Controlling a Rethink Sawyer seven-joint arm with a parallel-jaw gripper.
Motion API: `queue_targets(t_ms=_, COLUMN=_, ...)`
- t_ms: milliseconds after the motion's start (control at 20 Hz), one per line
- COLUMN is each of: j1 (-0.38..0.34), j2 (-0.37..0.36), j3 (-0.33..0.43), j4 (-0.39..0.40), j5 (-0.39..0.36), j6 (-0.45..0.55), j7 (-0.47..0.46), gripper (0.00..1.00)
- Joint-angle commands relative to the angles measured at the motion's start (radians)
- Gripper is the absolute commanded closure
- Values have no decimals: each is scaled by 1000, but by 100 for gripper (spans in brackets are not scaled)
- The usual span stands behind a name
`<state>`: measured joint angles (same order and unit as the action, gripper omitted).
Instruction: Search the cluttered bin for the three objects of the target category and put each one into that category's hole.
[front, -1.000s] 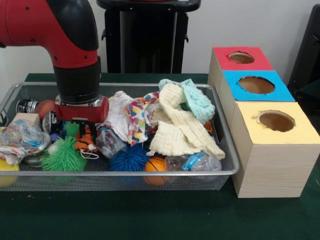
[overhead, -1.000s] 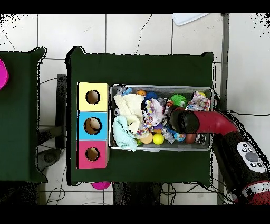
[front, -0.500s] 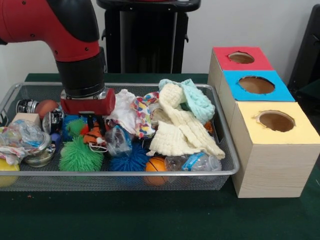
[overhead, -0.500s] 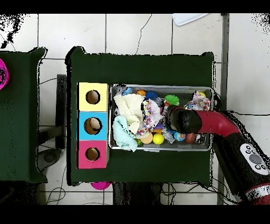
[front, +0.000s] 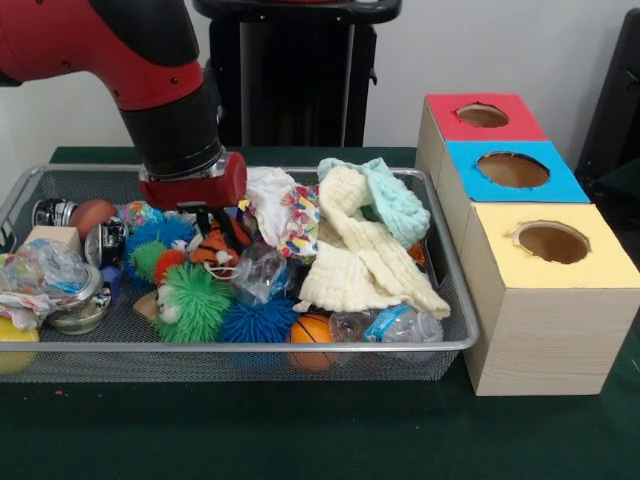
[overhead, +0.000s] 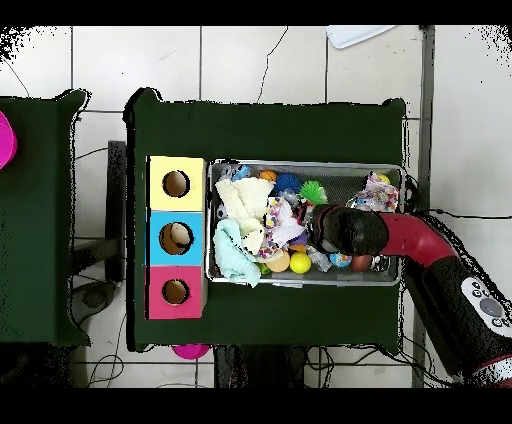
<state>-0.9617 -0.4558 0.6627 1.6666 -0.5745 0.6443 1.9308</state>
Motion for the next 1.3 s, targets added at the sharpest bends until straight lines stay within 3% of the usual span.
queue_targets(t_ms=50, j1=-24, j2=25, j3=123, j4=111, j5=68, j6=213, j7=-282, gripper=100)
queue_targets(t_ms=400, j1=-43, j2=39, j3=177, j4=115, j5=97, j6=283, j7=-302, gripper=100)
queue_targets(t_ms=1300, j1=-45, j2=-51, j3=229, j4=197, j5=177, j6=384, j7=-168, gripper=100)
